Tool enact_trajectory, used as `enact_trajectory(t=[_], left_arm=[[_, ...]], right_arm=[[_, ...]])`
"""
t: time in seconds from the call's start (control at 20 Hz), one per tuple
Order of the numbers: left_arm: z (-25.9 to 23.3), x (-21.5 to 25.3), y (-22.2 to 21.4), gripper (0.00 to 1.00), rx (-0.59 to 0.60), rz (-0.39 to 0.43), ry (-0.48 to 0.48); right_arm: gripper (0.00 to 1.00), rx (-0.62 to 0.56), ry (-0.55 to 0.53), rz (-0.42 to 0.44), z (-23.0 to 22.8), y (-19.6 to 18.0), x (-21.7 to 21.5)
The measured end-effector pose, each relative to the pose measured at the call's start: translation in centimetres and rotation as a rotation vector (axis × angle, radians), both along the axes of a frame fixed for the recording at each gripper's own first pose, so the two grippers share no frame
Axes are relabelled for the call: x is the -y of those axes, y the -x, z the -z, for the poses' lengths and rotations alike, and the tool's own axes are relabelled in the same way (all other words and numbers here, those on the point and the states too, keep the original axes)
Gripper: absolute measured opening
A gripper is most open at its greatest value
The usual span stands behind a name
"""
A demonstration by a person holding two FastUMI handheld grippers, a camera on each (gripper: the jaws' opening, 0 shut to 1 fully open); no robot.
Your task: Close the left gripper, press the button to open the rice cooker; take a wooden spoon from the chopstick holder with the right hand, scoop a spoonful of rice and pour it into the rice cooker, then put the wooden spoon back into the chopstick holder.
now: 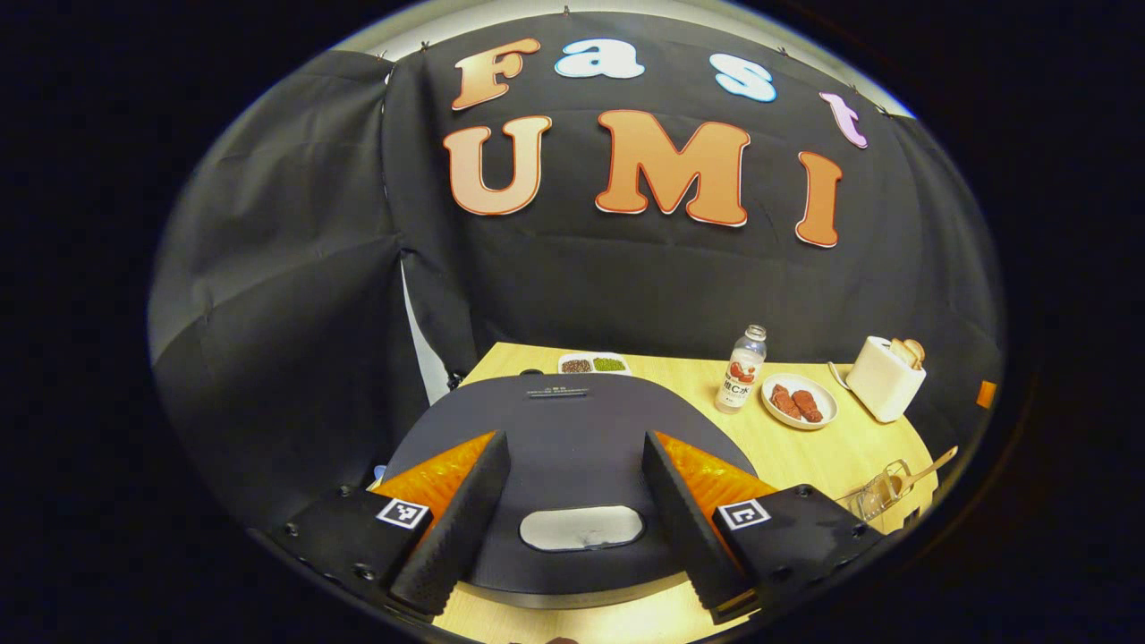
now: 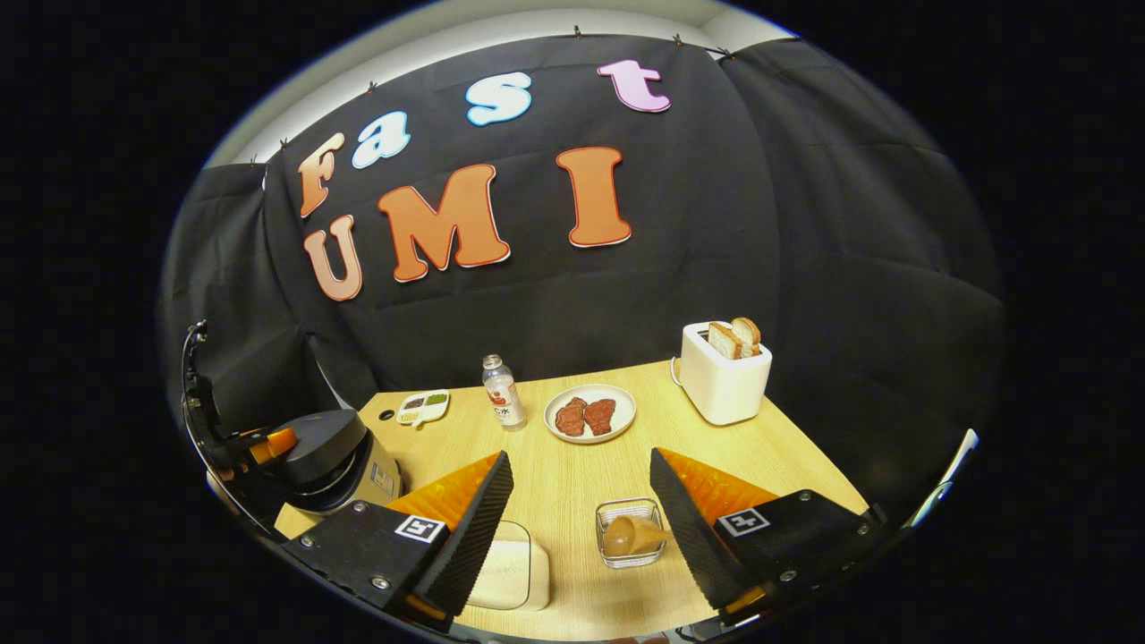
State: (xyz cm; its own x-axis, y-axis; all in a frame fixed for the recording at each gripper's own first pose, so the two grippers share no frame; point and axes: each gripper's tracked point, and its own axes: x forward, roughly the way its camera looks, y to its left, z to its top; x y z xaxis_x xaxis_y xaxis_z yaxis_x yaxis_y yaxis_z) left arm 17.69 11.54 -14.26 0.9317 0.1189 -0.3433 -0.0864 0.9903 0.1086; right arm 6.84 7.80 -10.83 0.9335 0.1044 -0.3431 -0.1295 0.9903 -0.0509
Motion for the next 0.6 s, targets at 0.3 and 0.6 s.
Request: enact_trajectory(t=[0.3,0.6], left_arm=[[2.4,-0.5,0.7,1.00,-0.025,-0.037,0.029],[1.6,-0.1,0.6,1.00,-0.011,0.004,-0.044]], right_arm=[[0.95,-0.021,0.011,-0.005,1.0,-0.4,-0.2],[0.95,-0.021,0.023,-0.004,1.1,-0.7,-0.2]])
